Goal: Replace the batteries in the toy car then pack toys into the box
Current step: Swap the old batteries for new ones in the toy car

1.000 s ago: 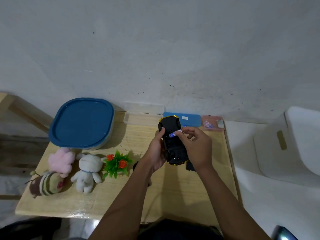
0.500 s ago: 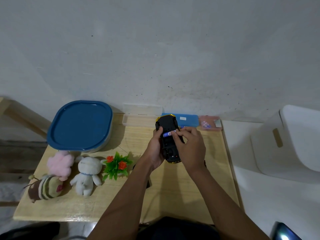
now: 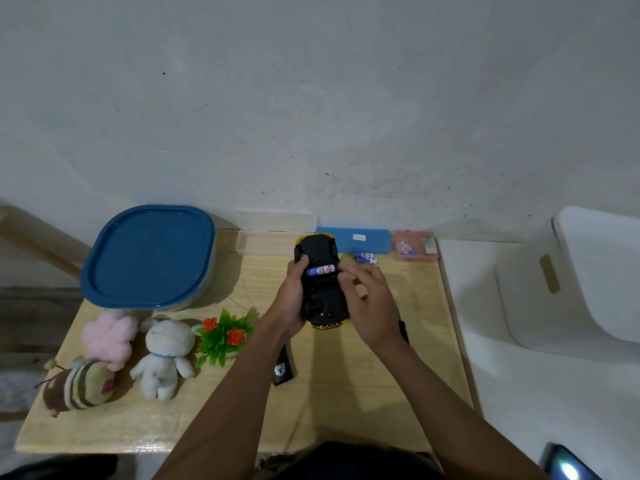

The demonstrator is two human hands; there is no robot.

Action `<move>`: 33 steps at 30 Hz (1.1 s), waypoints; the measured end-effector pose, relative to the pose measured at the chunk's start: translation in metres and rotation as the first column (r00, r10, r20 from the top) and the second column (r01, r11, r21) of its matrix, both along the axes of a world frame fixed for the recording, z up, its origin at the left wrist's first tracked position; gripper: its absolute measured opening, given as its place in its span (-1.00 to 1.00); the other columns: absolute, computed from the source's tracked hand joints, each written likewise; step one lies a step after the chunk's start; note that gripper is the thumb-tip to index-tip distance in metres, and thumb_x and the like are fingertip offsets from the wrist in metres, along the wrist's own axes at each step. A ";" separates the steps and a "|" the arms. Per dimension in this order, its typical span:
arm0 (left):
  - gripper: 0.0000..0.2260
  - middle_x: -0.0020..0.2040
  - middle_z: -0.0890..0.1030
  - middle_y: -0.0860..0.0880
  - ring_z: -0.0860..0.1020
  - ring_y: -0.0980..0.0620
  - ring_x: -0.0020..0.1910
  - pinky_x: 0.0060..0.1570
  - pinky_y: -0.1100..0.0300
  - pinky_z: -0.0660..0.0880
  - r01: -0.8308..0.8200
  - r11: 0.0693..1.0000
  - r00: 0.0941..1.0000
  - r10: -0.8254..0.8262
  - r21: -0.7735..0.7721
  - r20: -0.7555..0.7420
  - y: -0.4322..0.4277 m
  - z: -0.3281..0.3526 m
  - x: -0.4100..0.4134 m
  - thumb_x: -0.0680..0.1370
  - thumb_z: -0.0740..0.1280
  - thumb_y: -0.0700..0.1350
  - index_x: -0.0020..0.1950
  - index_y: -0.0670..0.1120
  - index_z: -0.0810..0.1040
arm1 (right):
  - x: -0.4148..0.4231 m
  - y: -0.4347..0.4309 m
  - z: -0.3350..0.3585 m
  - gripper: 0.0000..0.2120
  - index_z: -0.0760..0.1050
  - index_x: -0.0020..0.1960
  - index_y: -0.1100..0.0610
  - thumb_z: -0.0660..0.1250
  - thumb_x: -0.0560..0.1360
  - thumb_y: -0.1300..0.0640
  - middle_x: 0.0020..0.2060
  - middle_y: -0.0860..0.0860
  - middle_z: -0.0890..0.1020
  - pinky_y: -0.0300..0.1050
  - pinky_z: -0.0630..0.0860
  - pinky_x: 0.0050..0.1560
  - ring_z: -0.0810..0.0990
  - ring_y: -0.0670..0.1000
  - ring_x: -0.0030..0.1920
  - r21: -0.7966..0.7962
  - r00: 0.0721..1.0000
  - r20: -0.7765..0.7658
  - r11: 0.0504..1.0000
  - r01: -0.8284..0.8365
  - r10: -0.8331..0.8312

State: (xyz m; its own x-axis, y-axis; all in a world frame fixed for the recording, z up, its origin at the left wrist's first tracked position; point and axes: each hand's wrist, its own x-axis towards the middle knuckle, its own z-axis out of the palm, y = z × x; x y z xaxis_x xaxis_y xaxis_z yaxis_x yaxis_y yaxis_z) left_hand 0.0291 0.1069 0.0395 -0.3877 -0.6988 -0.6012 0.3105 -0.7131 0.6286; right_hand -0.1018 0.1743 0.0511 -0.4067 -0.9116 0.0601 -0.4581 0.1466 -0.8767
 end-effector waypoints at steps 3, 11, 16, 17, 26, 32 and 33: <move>-0.62 0.27 0.59 -0.20 0.63 -0.20 0.13 -0.03 -0.08 0.61 -0.011 1.000 0.999 0.011 -0.024 0.034 -0.012 0.003 -0.001 0.64 0.16 0.12 0.40 -0.04 0.34 | -0.033 -0.008 -0.024 -0.78 0.58 0.17 -0.02 0.27 0.59 -0.03 0.07 -0.12 0.61 -0.12 0.55 0.09 0.59 -0.08 0.08 0.120 0.935 0.242 0.964 0.238 -0.260; -0.63 0.27 0.59 -0.20 0.62 -0.22 0.17 0.03 -0.11 0.59 -0.048 0.999 0.994 0.049 -0.012 0.098 -0.032 0.000 -0.009 0.65 0.16 0.11 0.39 -0.04 0.34 | -0.099 -0.051 -0.075 -0.62 0.43 0.38 0.02 0.27 0.59 -0.02 0.33 -0.02 0.49 -0.11 0.43 0.11 0.53 0.02 0.21 0.449 0.974 -0.226 0.890 0.076 0.031; -0.63 0.24 0.61 -0.19 0.62 -0.22 0.16 0.00 -0.08 0.60 -0.085 0.996 0.991 0.085 -0.004 0.105 -0.039 -0.005 -0.012 0.65 0.16 0.10 0.39 -0.06 0.35 | -0.102 -0.076 -0.082 -0.67 0.43 0.34 0.00 0.25 0.60 0.02 0.25 -0.04 0.54 -0.09 0.49 -0.05 0.58 0.02 0.13 0.431 0.836 -0.499 0.902 0.009 0.230; -0.64 0.24 0.61 -0.19 0.62 -0.22 0.16 0.03 -0.10 0.59 -0.089 0.996 0.991 0.088 -0.003 0.103 -0.040 -0.007 -0.012 0.65 0.16 0.10 0.38 -0.06 0.35 | -0.103 -0.079 -0.084 -0.69 0.44 0.32 0.01 0.25 0.60 0.01 0.22 -0.04 0.55 -0.09 0.50 -0.06 0.58 0.01 0.12 0.435 0.823 -0.517 0.900 0.016 0.235; -0.63 0.26 0.59 -0.20 0.62 -0.23 0.16 0.08 -0.15 0.58 -0.097 0.995 0.991 0.096 0.010 0.090 -0.041 -0.011 -0.012 0.65 0.16 0.11 0.39 -0.03 0.35 | -0.114 -0.087 -0.104 -0.79 0.54 0.18 0.03 0.29 0.57 0.04 0.07 -0.02 0.61 -0.10 0.51 -0.13 0.57 0.01 0.04 0.375 0.803 -0.542 0.926 -0.033 0.248; -0.60 0.25 0.60 -0.20 0.63 -0.21 0.15 0.01 -0.11 0.60 -0.087 0.996 0.993 0.087 0.004 0.077 -0.039 -0.010 -0.008 0.64 0.16 0.13 0.40 -0.03 0.35 | -0.105 -0.073 -0.087 -0.81 0.55 0.08 0.12 0.44 0.48 0.24 -0.04 -0.02 0.60 -0.08 0.59 0.02 0.60 -0.02 0.00 0.205 0.995 -0.029 0.975 -0.085 0.093; -0.59 0.26 0.60 -0.20 0.63 -0.21 0.15 -0.01 -0.09 0.61 -0.087 0.996 0.994 0.086 0.005 0.069 -0.039 -0.010 -0.007 0.64 0.17 0.14 0.41 -0.04 0.35 | -0.101 -0.070 -0.076 -0.77 0.54 0.09 0.12 0.46 0.46 0.24 -0.05 -0.05 0.61 -0.13 0.60 0.01 0.61 -0.05 -0.01 0.177 0.998 0.051 0.983 -0.044 0.035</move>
